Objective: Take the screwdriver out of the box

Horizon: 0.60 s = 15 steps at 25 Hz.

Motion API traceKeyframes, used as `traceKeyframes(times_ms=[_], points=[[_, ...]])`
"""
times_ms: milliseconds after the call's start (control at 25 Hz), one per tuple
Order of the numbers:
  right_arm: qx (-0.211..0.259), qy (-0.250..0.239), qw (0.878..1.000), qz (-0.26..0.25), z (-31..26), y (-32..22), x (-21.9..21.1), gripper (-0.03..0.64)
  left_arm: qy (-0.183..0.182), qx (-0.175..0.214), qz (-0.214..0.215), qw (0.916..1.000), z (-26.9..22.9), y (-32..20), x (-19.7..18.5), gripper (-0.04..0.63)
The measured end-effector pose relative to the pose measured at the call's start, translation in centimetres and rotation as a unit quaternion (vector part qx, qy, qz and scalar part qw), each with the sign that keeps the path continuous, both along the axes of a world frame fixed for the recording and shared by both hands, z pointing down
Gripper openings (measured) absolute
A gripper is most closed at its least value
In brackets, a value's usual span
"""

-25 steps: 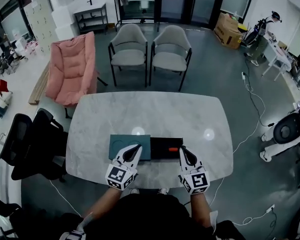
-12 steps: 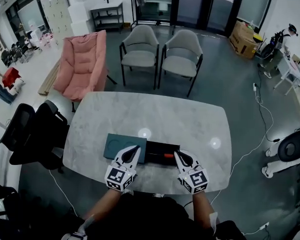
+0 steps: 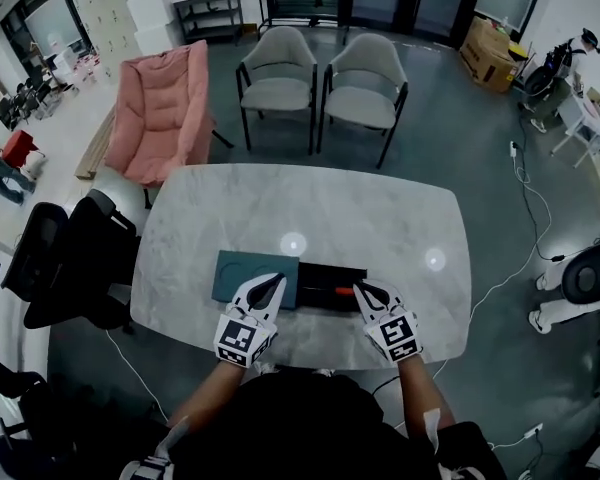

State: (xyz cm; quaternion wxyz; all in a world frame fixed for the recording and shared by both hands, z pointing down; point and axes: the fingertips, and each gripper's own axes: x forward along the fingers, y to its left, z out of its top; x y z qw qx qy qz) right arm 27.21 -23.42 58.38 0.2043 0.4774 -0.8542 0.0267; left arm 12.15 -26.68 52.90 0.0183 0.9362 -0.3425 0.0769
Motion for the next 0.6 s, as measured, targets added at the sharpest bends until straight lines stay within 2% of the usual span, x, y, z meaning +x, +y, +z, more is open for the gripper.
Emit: traceKeyframes(times_ms=[160,280,520,600], points=[[-0.038,0.052,0.998,-0.008,2.8,-0.2,0.8,0.023,-0.002,-0.01,-0.001,0.9999,0.7,-0.5,-0.7,0.006],[-0.079,0.095,0.992,-0.031,5.6,-0.2,1.0,0.023,-0.006,-0.02,-0.01,0.9997,1.5,-0.8,-1.5,0.006],[-0.144,0.172,0.97,-0.091,10.4,0.1,-0.2,0.026,-0.007,-0.035,-0.021,0.9991,2.8,-0.1,-2.6,0.006],[-0.163,0.199,0.96,-0.107,12.2,0.0,-0.5,0.07,-0.008,-0.039,-0.025,0.9989,3.1,-0.1,-3.0,0.006]])
